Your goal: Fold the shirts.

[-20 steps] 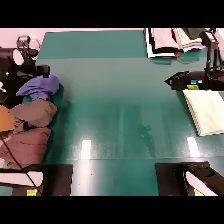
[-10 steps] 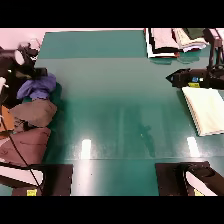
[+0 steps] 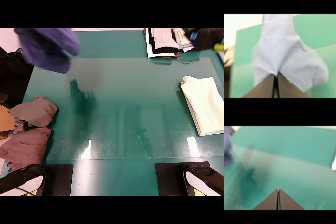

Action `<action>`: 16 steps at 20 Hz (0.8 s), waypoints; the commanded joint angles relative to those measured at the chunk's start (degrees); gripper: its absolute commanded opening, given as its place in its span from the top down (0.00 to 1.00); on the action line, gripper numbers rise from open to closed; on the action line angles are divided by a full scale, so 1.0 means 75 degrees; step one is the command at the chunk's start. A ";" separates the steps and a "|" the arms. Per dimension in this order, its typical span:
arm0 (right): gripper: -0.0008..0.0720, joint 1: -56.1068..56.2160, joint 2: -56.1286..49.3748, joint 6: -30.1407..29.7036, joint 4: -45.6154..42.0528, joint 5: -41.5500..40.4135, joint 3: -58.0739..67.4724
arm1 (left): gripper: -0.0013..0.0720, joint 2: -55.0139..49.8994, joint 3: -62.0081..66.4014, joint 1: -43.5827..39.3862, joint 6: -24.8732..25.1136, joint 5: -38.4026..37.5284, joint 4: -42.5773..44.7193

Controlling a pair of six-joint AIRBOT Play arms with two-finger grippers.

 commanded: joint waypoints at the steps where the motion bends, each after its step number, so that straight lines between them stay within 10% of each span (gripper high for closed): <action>1: 0.97 0.0006 -0.0312 0.0009 -0.0017 0.0388 0.1096 | 0.95 0.0125 0.0157 -0.1920 0.0428 -0.0399 -0.0213; 5: 0.97 0.0006 -0.0443 0.0006 -0.0079 0.0997 0.1749 | 0.95 -0.1282 0.0157 -0.3526 0.1370 -0.0160 -0.1953; 7: 0.97 0.0006 -0.0425 0.0006 -0.0076 0.1154 0.1862 | 0.23 -0.1982 0.0160 -0.3797 0.1352 0.0128 -0.2844; 16: 0.97 -0.0017 0.0443 0.0006 -0.0682 0.1032 0.0892 | 0.23 -0.1134 -0.0997 -0.0638 0.0251 -0.2040 -0.2827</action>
